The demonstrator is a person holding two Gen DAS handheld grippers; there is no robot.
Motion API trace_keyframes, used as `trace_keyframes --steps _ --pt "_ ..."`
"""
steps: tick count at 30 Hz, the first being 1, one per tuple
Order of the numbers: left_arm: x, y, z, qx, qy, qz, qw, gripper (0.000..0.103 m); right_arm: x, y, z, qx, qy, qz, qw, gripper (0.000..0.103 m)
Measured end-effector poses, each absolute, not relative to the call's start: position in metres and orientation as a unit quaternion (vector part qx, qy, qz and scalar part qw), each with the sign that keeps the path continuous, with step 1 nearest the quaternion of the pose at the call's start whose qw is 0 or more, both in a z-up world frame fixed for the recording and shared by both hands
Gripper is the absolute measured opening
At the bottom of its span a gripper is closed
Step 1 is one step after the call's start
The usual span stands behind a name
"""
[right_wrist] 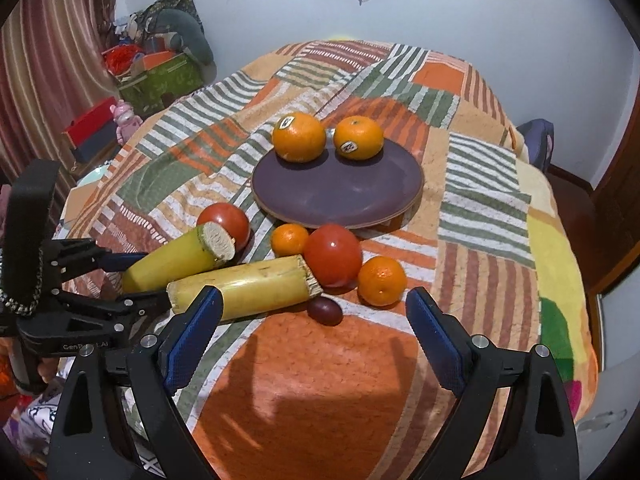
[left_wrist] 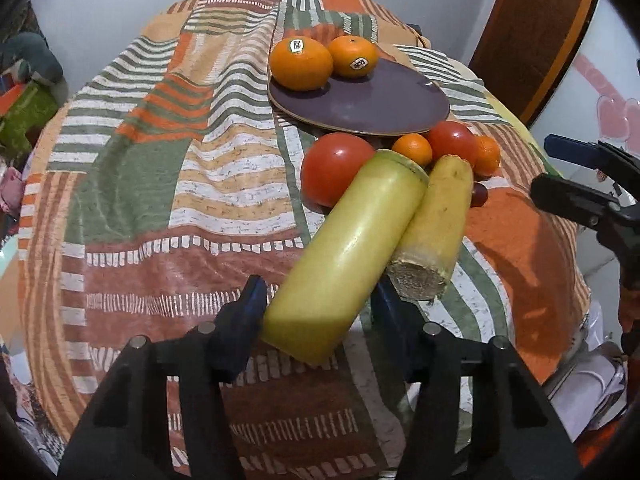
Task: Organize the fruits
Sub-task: 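Grasp the long yellow cylinder with the left tool while the right tool grasps the shorter one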
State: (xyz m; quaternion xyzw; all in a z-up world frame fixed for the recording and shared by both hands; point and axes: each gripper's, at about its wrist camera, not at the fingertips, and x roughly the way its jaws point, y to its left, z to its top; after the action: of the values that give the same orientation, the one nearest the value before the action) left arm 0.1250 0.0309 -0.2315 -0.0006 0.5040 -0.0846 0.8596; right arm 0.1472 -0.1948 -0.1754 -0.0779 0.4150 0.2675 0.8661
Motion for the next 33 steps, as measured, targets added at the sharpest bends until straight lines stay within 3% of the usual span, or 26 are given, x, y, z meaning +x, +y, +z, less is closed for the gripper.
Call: trace_keyframes --steps 11,14,18,22,25,28,33 --pt "0.097 0.065 -0.217 -0.024 0.485 -0.036 0.873 0.052 0.143 -0.154 -0.189 -0.112 0.429 0.303 0.844 0.092" --pt "0.09 0.085 -0.217 -0.037 0.488 -0.006 0.872 0.042 0.142 -0.139 -0.195 -0.128 0.431 0.31 0.838 0.092" --pt "0.087 0.107 -0.219 -0.09 0.496 -0.01 0.864 0.042 0.141 -0.126 -0.198 -0.149 0.427 0.311 0.836 0.093" --pt "0.088 0.096 -0.217 -0.053 0.497 -0.005 0.866 0.041 0.142 -0.121 -0.205 -0.164 0.434 0.306 0.831 0.093" --pt "0.093 0.089 -0.211 -0.036 0.488 -0.012 0.872 0.043 0.143 -0.125 -0.206 -0.157 0.436 0.308 0.831 0.093" --pt "0.1 0.086 -0.207 -0.027 0.481 -0.014 0.876 0.054 0.144 -0.134 -0.205 -0.138 0.446 0.317 0.826 0.092" --pt "0.114 0.088 -0.217 -0.019 0.497 -0.013 0.868 0.055 0.135 -0.146 -0.202 -0.136 0.443 0.323 0.826 0.092"
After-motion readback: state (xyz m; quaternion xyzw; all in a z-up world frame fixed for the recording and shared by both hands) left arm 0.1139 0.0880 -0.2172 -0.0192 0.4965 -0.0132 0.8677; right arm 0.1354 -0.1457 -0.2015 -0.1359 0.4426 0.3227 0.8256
